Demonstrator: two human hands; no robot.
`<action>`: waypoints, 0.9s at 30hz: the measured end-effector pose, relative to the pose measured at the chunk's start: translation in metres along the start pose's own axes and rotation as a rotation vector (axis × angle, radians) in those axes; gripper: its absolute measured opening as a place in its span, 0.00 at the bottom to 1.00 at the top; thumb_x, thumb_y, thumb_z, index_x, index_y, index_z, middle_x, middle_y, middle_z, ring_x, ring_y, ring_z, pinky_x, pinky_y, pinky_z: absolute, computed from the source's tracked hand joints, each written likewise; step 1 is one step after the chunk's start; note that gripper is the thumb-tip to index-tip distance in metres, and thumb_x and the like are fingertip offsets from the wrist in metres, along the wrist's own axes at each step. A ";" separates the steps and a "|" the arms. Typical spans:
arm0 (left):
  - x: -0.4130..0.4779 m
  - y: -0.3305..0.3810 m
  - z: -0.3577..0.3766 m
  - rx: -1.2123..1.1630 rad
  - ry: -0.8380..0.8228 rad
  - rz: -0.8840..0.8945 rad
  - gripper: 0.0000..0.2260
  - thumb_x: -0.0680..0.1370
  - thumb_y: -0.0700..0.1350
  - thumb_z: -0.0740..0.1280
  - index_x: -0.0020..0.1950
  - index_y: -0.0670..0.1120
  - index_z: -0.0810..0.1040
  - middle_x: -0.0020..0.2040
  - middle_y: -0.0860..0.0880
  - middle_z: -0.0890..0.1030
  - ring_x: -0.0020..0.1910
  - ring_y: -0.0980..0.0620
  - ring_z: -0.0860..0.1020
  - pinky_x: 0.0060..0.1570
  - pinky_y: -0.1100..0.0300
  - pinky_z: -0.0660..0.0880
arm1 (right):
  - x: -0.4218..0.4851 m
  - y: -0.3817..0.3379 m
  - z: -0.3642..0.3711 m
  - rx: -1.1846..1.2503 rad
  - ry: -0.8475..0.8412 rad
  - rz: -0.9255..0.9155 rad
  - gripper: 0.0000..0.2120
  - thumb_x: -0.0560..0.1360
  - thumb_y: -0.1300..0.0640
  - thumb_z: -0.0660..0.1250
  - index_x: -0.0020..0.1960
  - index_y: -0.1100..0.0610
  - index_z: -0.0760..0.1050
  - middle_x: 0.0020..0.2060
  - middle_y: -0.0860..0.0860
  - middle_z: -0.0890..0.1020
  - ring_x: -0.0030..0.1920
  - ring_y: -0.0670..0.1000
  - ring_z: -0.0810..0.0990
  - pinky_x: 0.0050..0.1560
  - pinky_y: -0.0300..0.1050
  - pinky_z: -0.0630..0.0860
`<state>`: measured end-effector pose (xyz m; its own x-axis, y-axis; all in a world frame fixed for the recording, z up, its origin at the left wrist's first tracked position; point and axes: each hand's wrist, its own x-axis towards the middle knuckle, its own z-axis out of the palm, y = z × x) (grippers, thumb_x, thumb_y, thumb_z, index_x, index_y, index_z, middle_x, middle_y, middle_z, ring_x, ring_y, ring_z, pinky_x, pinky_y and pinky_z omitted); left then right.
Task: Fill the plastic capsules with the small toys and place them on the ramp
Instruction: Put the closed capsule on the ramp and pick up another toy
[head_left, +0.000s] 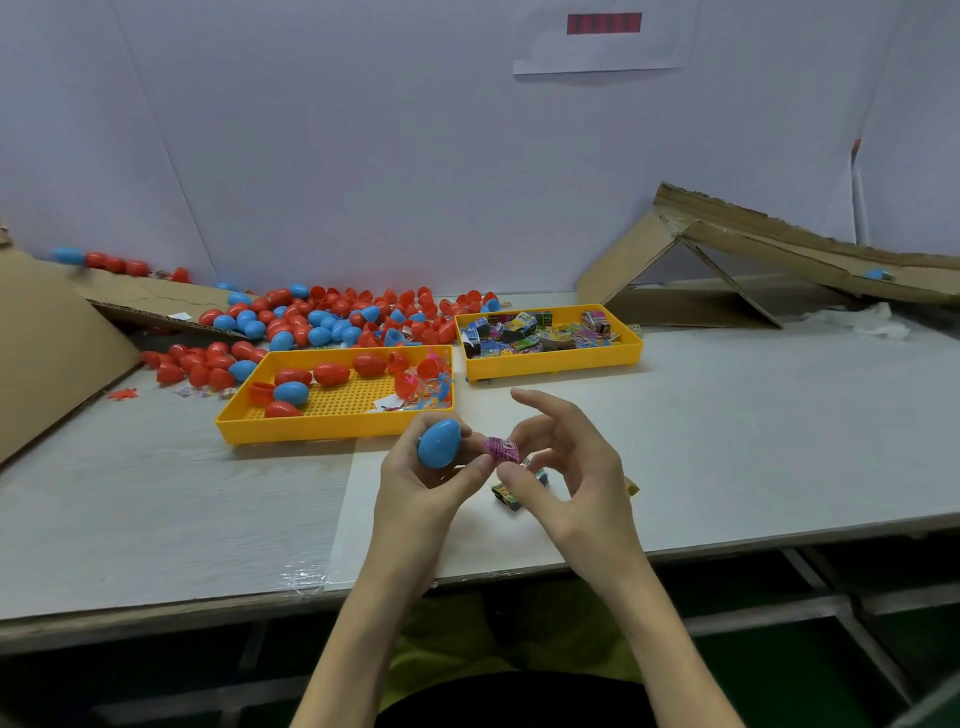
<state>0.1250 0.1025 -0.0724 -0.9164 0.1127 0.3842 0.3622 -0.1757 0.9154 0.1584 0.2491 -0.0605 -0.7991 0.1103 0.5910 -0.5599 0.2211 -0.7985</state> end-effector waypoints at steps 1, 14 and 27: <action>0.000 0.000 0.000 0.004 0.003 0.000 0.13 0.73 0.36 0.75 0.48 0.52 0.79 0.43 0.47 0.83 0.44 0.51 0.82 0.47 0.61 0.79 | 0.000 0.000 -0.001 0.023 0.011 0.016 0.21 0.72 0.55 0.74 0.63 0.45 0.75 0.43 0.45 0.81 0.46 0.50 0.82 0.44 0.37 0.78; -0.001 0.006 0.007 0.075 -0.128 -0.041 0.15 0.69 0.45 0.77 0.52 0.48 0.77 0.42 0.52 0.81 0.43 0.53 0.82 0.44 0.63 0.79 | 0.002 0.007 -0.007 0.129 0.088 0.056 0.21 0.71 0.67 0.76 0.58 0.48 0.78 0.39 0.45 0.82 0.43 0.50 0.83 0.45 0.38 0.80; 0.000 0.001 0.002 0.016 -0.039 -0.012 0.10 0.71 0.43 0.77 0.48 0.46 0.79 0.40 0.49 0.79 0.41 0.52 0.78 0.45 0.59 0.79 | 0.006 0.004 -0.011 0.222 -0.125 0.225 0.12 0.75 0.55 0.66 0.56 0.53 0.82 0.49 0.49 0.84 0.49 0.46 0.83 0.48 0.37 0.78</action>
<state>0.1254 0.1048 -0.0712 -0.9134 0.1527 0.3774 0.3543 -0.1586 0.9216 0.1533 0.2618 -0.0588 -0.9210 0.0099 0.3894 -0.3895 -0.0133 -0.9209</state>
